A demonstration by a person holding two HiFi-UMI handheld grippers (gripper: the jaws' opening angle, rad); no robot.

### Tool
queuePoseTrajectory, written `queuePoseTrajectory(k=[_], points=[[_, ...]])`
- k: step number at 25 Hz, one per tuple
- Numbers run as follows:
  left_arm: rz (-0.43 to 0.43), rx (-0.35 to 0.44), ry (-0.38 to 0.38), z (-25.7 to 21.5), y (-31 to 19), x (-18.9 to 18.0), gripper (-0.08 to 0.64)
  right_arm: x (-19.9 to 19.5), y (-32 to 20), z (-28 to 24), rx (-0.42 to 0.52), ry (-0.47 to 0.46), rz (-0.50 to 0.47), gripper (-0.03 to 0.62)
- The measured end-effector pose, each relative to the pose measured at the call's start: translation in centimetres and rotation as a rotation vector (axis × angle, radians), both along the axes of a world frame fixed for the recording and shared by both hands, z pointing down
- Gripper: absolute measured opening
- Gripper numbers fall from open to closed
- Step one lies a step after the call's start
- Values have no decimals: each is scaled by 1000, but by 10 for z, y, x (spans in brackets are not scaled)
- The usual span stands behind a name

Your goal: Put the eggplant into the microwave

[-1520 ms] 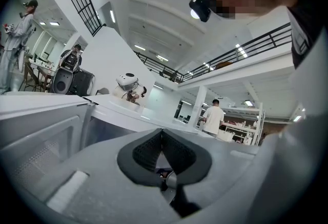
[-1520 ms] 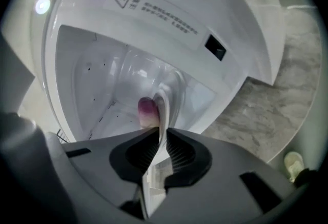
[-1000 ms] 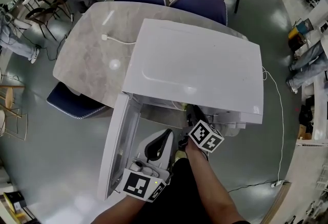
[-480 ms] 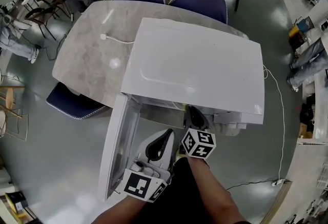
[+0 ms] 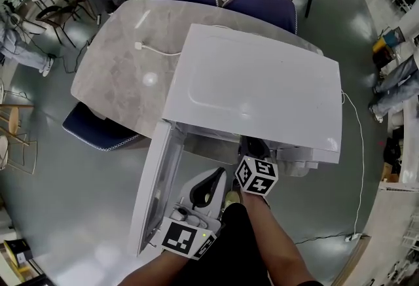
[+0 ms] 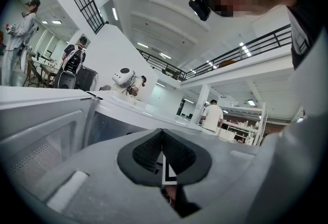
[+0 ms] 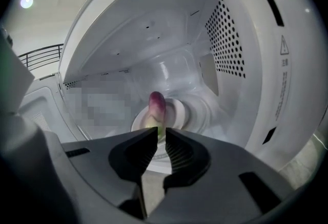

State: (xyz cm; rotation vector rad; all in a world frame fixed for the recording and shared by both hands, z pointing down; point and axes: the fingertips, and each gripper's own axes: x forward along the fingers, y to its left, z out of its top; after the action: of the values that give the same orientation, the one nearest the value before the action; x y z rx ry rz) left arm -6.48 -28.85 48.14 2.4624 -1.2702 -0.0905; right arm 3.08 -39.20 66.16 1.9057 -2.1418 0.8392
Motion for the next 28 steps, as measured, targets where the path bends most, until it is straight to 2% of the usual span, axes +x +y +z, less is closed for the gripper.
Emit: queuePoseTrajectory(k=[6, 13, 21, 28], points=[[0, -24, -5, 2, 1, 0, 8, 0, 4, -13, 10, 5, -22, 52], [41, -68, -5, -8, 9, 14, 8, -5, 48, -60, 21, 6, -125, 52], [55, -33, -35, -43, 17, 36, 8, -1, 79, -148, 120, -2, -175, 4], [91, 36, -40, -88, 25, 51, 8, 6, 96, -236, 238, -3, -238, 2]])
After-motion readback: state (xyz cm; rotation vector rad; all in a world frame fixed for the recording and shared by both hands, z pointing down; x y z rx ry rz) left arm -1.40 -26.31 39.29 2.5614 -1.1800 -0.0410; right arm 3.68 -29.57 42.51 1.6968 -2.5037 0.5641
